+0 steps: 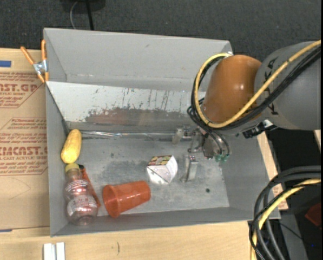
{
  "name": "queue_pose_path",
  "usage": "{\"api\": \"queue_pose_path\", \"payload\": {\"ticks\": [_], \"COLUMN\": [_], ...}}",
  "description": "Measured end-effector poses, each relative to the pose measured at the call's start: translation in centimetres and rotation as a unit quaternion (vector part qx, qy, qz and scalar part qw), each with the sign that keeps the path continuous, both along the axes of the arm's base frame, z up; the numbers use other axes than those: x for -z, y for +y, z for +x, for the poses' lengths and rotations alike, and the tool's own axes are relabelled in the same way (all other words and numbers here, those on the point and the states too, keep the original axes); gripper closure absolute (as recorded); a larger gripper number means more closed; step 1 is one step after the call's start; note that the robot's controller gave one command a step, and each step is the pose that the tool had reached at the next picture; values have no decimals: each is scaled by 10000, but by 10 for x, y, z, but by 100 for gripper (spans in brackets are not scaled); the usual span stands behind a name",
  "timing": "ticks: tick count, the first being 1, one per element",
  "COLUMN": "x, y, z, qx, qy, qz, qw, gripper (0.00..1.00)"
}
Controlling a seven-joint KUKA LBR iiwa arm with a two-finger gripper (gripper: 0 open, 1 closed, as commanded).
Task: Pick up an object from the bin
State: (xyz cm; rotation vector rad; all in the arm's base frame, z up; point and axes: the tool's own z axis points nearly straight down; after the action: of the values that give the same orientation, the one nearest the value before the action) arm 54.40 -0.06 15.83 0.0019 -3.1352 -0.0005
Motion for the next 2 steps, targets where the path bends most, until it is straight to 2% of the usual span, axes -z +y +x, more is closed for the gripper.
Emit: {"api": "queue_pose_path", "payload": {"ticks": [1,2], "x": [-5,10], "y": [0,1], "z": [2,3], "qx": [1,339], "qy": [-37,-71], "qz": [0,1], "qw": [10000,9994], "gripper": [0,0]}}
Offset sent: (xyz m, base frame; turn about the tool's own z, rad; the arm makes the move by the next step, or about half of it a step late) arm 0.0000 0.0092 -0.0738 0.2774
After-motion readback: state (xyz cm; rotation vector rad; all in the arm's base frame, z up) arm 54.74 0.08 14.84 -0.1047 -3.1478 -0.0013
